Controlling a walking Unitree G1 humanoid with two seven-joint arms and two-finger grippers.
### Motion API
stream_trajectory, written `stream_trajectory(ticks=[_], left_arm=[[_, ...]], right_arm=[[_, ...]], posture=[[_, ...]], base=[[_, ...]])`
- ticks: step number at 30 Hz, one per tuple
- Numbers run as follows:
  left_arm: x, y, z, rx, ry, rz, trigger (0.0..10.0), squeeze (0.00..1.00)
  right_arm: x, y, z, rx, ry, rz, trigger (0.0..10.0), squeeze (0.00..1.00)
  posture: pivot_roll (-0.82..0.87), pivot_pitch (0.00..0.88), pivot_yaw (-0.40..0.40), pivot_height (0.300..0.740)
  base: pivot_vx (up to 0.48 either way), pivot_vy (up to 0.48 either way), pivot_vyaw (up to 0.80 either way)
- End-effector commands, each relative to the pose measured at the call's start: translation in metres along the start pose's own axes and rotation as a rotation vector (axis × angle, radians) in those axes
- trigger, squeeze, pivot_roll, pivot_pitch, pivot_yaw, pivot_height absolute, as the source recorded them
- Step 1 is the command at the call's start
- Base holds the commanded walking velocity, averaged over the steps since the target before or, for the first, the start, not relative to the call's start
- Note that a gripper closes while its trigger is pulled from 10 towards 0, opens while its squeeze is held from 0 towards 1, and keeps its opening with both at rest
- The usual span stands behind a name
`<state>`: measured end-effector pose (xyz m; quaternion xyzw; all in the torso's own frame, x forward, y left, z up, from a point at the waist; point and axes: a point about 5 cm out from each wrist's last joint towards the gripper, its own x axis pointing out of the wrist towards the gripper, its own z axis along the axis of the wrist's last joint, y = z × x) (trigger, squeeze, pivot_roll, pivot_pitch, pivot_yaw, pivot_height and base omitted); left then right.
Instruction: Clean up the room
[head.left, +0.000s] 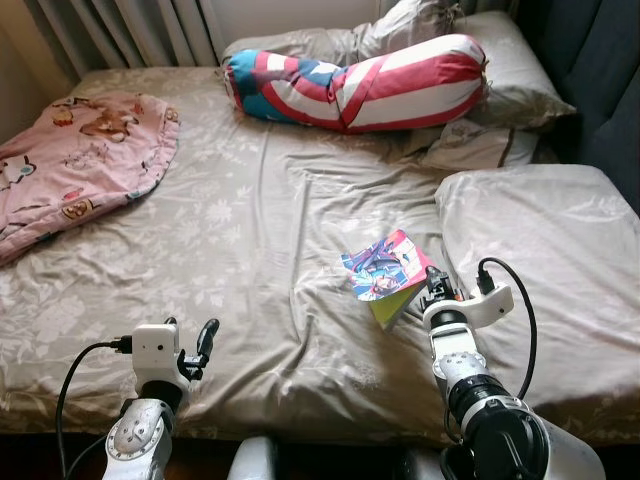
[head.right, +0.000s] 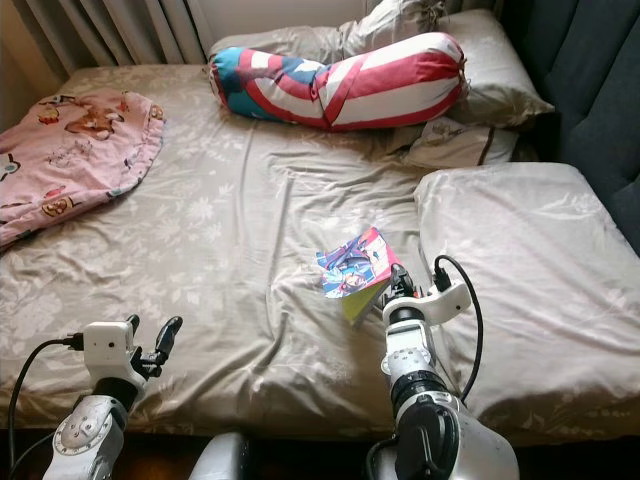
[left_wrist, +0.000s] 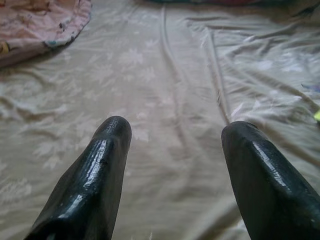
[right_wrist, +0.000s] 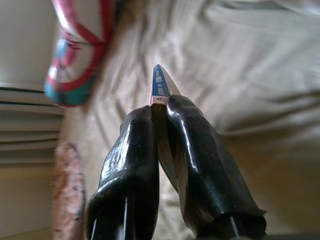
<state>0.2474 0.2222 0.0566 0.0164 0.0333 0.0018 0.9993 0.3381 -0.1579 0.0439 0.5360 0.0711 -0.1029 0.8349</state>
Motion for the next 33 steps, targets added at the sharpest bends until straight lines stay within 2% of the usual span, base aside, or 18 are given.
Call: stream_trajectory(ticks=[1,3,5,7,13,27,28,29,30,31,32,33], left_arm=[[-0.005,-0.001,-0.002,0.001,0.024,-0.005,10.0,0.0],[-0.006,-0.002,-0.002,0.001,0.028,-0.006,10.0,0.0],[-0.008,-0.002,-0.002,0.0,0.036,-0.009,10.0,0.0],[-0.009,-0.003,-0.002,0.001,0.042,-0.009,10.0,0.0],[-0.013,-0.001,0.0,0.003,0.051,-0.002,10.0,0.0],[-0.015,0.0,0.001,0.006,0.07,0.004,10.0,0.0],[-0.015,0.0,0.001,0.006,0.071,0.004,10.0,0.0],[-0.015,0.0,0.001,0.007,0.071,0.004,10.0,0.0],[-0.015,0.0,0.001,0.007,0.071,0.005,10.0,0.0],[-0.015,0.001,0.001,0.008,0.072,0.004,10.0,0.0],[-0.015,0.001,0.001,0.008,0.072,0.004,10.0,0.0],[-0.015,0.001,0.001,0.009,0.073,0.003,10.0,0.0]], right_arm=[[-0.006,-0.015,-0.002,-0.044,0.013,-0.062,10.0,0.0],[-0.009,-0.021,-0.002,-0.061,0.013,-0.081,10.0,0.0],[-0.014,-0.033,0.002,-0.196,0.014,-0.142,10.0,0.0],[-0.016,-0.037,0.004,-0.249,0.016,-0.155,10.0,0.0],[-0.02,-0.047,0.006,-0.259,0.007,-0.212,10.0,0.0],[-0.02,-0.048,0.004,-0.296,0.019,-0.235,10.0,0.0],[-0.021,-0.048,0.004,-0.296,0.019,-0.236,10.0,0.17],[-0.021,-0.049,0.005,-0.297,0.018,-0.239,10.0,0.41],[-0.021,-0.049,0.005,-0.297,0.018,-0.24,10.0,0.41],[-0.021,-0.05,0.006,-0.298,0.018,-0.243,10.0,0.84],[-0.021,-0.05,0.006,-0.298,0.018,-0.243,10.0,0.84],[-0.021,-0.051,0.006,-0.304,0.018,-0.25,10.0,0.92]], posture=[[0.11,0.191,0.057,0.651],[0.11,0.196,0.059,0.651],[0.11,0.2,0.06,0.651],[0.11,0.2,0.06,0.651],[0.12,0.21,0.06,0.651],[0.12,0.217,0.062,0.651],[0.12,0.217,0.063,0.651],[0.13,0.217,0.063,0.651],[0.13,0.217,0.063,0.651],[0.13,0.218,0.065,0.651],[0.13,0.218,0.065,0.651],[0.12,0.217,0.065,0.651]], base=[[0.0,0.0,0.0],[0.0,0.0,0.0],[0.0,0.0,0.0],[0.0,0.0,0.0],[0.0,0.0,0.0],[0.0,0.0,0.0],[0.0,0.0,0.0],[0.0,0.0,0.0],[0.0,0.0,0.0],[0.0,0.0,0.0],[0.0,0.0,0.0],[0.0,0.0,0.0]])
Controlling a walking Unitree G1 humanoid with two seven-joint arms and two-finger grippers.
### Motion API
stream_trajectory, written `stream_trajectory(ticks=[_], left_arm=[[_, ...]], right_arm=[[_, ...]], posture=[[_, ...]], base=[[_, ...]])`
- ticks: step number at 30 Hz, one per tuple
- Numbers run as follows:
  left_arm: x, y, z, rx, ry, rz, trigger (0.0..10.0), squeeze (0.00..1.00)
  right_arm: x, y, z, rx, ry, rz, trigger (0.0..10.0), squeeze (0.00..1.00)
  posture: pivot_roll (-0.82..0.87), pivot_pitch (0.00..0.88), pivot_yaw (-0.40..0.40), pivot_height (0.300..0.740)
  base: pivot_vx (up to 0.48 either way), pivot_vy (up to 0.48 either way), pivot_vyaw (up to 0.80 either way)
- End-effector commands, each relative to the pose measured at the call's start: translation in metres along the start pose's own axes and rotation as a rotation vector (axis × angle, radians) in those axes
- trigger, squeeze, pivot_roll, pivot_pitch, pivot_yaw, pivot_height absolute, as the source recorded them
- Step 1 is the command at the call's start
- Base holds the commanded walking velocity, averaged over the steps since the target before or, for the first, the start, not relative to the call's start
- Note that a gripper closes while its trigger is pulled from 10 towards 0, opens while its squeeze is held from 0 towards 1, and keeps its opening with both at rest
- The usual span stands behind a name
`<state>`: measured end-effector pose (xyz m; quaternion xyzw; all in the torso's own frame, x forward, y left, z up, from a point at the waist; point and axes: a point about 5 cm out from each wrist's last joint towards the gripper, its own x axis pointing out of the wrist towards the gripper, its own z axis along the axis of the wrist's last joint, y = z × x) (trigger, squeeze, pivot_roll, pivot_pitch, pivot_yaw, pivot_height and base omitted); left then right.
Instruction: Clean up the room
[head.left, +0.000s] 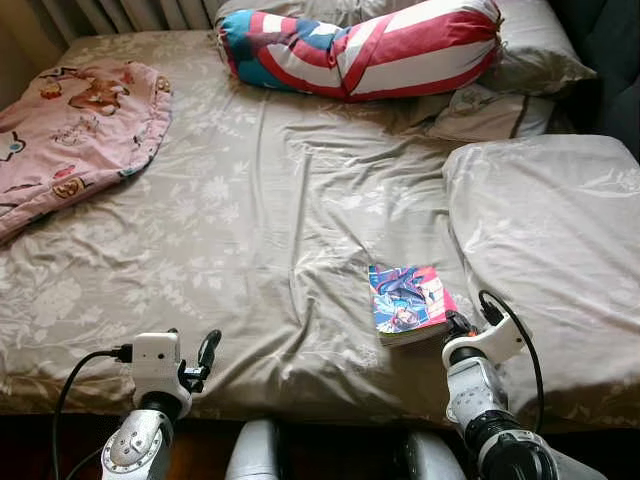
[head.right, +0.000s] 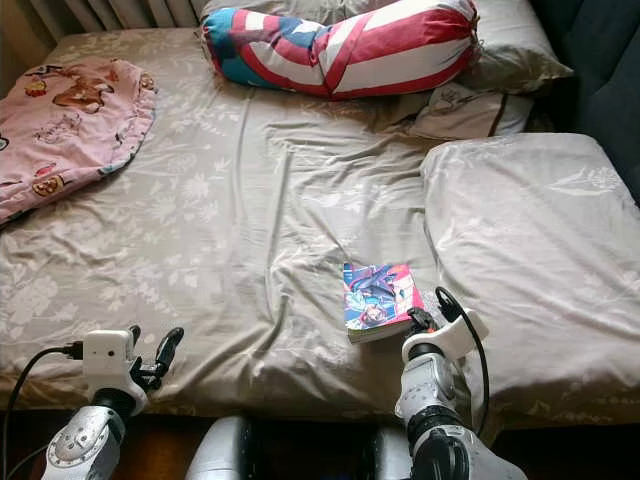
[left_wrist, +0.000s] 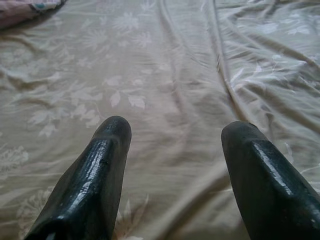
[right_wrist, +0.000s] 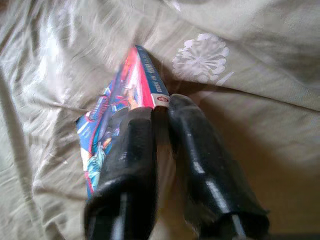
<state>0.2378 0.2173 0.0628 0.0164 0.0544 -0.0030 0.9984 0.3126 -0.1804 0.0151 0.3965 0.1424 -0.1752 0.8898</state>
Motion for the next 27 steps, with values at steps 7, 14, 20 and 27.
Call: stream_trajectory(ticks=[7,14,20,27], left_arm=[[-0.004,0.007,-0.008,0.007,0.044,0.018,10.0,0.0],[0.0,0.007,-0.009,0.008,0.048,0.016,10.0,0.0],[0.006,0.006,-0.009,0.009,0.051,0.012,10.0,0.0],[0.014,0.004,-0.01,-0.001,0.05,0.014,10.0,0.0]], right_arm=[[-0.003,-0.012,-0.005,-0.018,0.018,-0.064,10.0,0.91],[-0.008,-0.02,-0.015,-0.046,0.059,-0.106,10.0,0.91],[-0.013,-0.022,-0.025,-0.073,0.088,-0.084,10.0,0.89],[-0.014,-0.003,-0.03,-0.317,0.073,0.102,10.0,0.05]], posture=[[0.12,0.214,0.068,0.651],[0.12,0.202,0.067,0.651],[0.1,0.182,0.063,0.651],[0.07,0.158,0.054,0.651]], base=[[0.0,0.0,0.0],[0.0,0.0,0.0],[0.0,0.0,0.0],[0.0,0.0,0.0]])
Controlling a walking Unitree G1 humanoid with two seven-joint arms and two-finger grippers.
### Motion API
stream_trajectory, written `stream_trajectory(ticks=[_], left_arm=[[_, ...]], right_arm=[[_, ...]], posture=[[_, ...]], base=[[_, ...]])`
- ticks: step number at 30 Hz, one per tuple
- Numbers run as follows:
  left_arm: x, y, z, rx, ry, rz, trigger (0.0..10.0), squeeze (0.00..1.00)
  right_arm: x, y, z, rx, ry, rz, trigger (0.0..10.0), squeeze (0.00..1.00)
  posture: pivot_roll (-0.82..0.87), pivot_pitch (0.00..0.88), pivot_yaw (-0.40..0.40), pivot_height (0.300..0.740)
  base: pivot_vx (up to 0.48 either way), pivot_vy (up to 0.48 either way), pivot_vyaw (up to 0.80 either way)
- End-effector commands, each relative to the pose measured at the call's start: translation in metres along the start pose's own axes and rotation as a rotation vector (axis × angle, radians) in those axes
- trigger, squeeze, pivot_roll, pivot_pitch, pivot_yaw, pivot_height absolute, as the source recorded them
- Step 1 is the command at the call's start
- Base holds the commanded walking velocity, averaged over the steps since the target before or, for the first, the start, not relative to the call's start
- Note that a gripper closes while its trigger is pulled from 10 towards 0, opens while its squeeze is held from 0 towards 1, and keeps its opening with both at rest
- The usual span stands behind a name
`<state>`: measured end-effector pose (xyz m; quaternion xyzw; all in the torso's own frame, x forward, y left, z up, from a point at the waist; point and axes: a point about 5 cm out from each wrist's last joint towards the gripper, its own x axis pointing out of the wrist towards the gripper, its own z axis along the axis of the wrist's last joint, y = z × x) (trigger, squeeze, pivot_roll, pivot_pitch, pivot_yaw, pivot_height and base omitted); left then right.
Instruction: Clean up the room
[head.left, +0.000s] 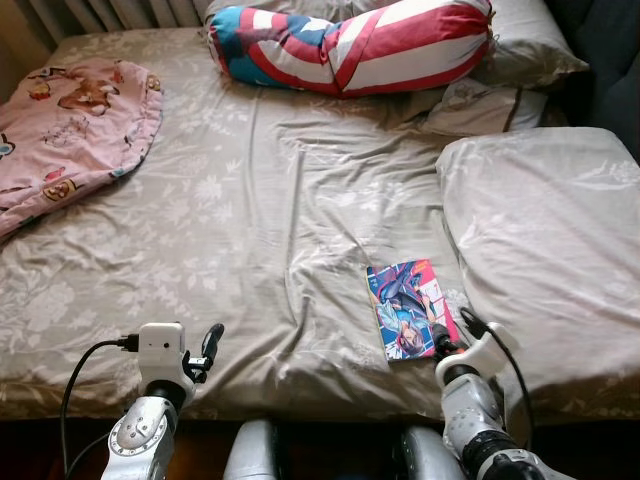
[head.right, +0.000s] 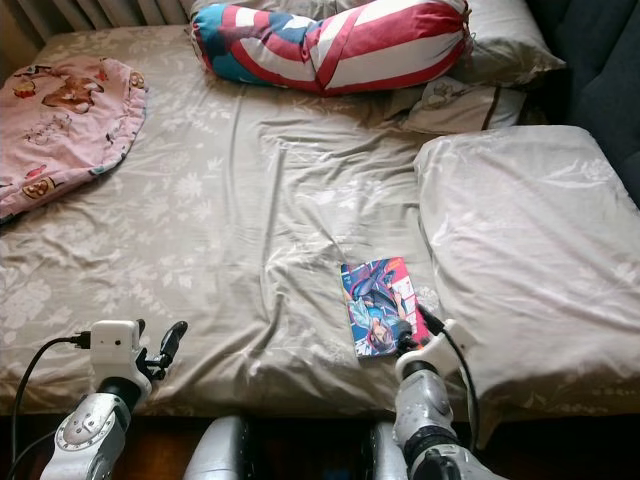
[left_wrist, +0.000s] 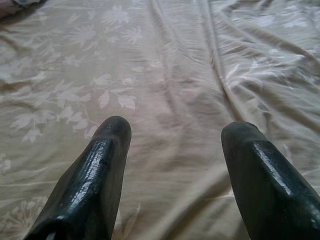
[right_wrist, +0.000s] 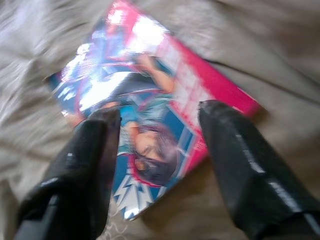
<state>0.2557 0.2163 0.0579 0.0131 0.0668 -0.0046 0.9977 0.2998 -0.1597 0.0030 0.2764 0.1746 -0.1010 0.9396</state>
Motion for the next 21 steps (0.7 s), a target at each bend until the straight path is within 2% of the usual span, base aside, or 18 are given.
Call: stream_trajectory(ticks=[1,2,3,4,5,8,10,15,16,21], left_arm=[[0.001,0.001,-0.01,-0.008,0.033,0.014,10.0,0.0],[0.003,0.0,-0.011,-0.012,0.037,0.014,10.0,0.0],[0.003,0.0,-0.011,-0.012,0.037,0.014,10.0,0.0],[0.005,-0.001,-0.013,-0.018,0.045,0.014,10.0,0.0],[0.005,-0.001,-0.013,-0.018,0.045,0.014,10.0,0.0],[0.013,0.0,-0.023,-0.056,0.085,0.047,10.0,0.0],[0.015,0.0,-0.033,-0.083,0.129,0.065,10.0,0.0],[0.011,-0.003,-0.052,-0.086,0.21,0.071,10.0,0.0],[0.009,-0.004,-0.064,-0.079,0.262,0.078,10.0,0.0],[0.004,-0.005,-0.081,-0.065,0.352,0.093,10.0,0.0]], right_arm=[[-0.003,0.008,-0.003,-0.164,-0.027,0.102,10.0,0.0],[-0.003,0.011,-0.002,-0.204,-0.038,0.126,10.0,0.0],[-0.003,0.011,-0.002,-0.204,-0.038,0.126,10.0,0.0],[-0.004,0.012,0.001,-0.256,-0.063,0.15,10.0,0.0],[-0.004,0.012,0.001,-0.256,-0.063,0.15,10.0,0.0],[-0.005,0.006,0.012,-0.325,-0.126,0.165,10.0,0.0],[-0.006,-0.003,0.009,-0.397,-0.089,0.141,10.0,0.0],[-0.01,-0.019,-0.004,-0.445,0.006,0.093,10.0,0.0],[-0.016,-0.031,-0.014,-0.458,0.075,0.063,10.0,0.0],[-0.027,-0.051,-0.033,-0.394,0.193,-0.007,10.0,0.0]], posture=[[0.04,0.139,0.05,0.651],[0.04,0.139,0.05,0.651],[0.04,0.139,0.05,0.651],[0.02,0.127,0.046,0.651],[0.02,0.127,0.046,0.651],[-0.01,0.088,0.03,0.651],[-0.03,0.065,0.016,0.655],[-0.04,0.038,-0.002,0.679],[-0.04,0.014,-0.015,0.689],[-0.05,0.0,-0.025,0.714]], base=[[0.0,0.0,0.0],[0.0,0.0,0.0],[0.0,0.0,0.0],[0.0,0.0,0.0],[0.0,0.0,0.0],[0.0,0.0,0.0],[0.0,0.0,0.0],[0.0,0.0,0.0],[0.0,0.0,0.0],[0.0,0.0,0.0]])
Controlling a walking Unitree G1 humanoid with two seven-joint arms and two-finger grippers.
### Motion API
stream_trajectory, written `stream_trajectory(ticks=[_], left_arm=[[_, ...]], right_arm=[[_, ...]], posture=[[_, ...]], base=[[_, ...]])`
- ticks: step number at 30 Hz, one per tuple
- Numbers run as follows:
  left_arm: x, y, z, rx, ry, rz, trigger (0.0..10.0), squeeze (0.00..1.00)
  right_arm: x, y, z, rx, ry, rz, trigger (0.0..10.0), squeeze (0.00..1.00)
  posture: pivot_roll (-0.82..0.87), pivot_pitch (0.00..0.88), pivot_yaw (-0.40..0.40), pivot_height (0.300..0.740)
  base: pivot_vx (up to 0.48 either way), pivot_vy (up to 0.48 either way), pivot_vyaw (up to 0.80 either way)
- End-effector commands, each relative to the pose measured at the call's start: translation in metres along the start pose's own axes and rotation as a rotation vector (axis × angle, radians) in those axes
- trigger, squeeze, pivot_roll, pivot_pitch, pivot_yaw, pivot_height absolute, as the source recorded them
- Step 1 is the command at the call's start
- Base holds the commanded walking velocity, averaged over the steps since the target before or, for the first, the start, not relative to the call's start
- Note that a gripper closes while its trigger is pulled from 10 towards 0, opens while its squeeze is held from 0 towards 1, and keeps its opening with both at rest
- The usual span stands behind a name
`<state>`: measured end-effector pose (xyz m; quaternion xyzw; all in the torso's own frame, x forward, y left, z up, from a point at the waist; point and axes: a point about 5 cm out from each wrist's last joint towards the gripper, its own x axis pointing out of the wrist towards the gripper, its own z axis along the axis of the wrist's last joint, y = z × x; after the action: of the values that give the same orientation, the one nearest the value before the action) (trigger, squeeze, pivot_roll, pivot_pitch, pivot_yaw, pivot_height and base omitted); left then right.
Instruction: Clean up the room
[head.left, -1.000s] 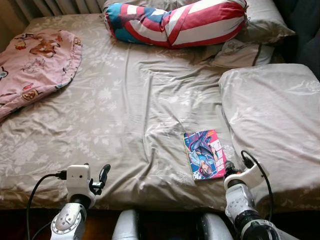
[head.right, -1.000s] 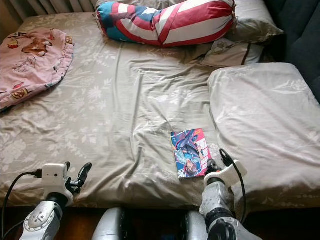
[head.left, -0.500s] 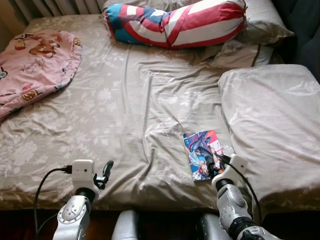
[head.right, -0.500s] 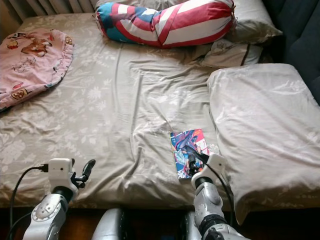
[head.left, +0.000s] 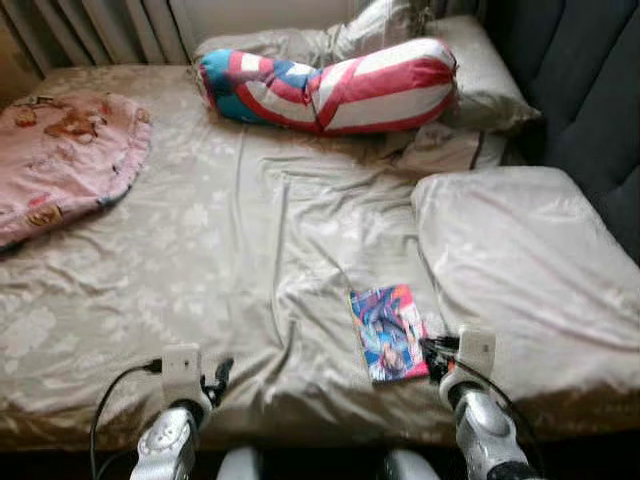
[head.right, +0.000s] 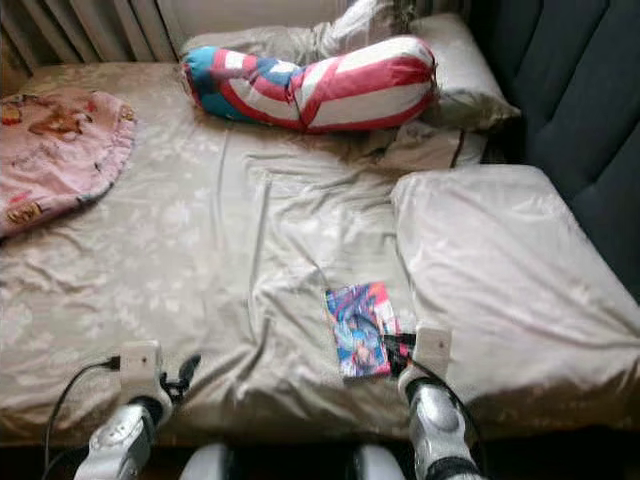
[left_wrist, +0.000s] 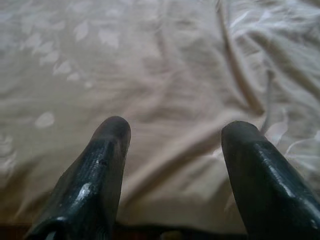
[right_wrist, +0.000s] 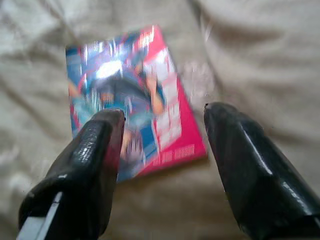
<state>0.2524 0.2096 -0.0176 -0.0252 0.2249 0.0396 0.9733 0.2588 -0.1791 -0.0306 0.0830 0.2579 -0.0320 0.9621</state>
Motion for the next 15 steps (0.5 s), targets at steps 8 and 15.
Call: stream_trajectory(ticks=[8,15], left_arm=[[-0.003,0.001,-0.023,0.014,0.118,0.038,10.0,0.0],[-0.013,0.001,-0.049,0.032,0.265,0.028,10.0,0.0]], right_arm=[[-0.014,-0.001,-0.041,-0.061,0.206,0.005,10.0,0.0],[-0.025,-0.002,-0.064,-0.052,0.3,-0.023,10.0,0.0]], posture=[[-0.06,0.0,-0.031,0.74],[-0.06,0.0,-0.028,0.74]], base=[[0.0,0.0,0.0],[0.0,0.0,0.0]])
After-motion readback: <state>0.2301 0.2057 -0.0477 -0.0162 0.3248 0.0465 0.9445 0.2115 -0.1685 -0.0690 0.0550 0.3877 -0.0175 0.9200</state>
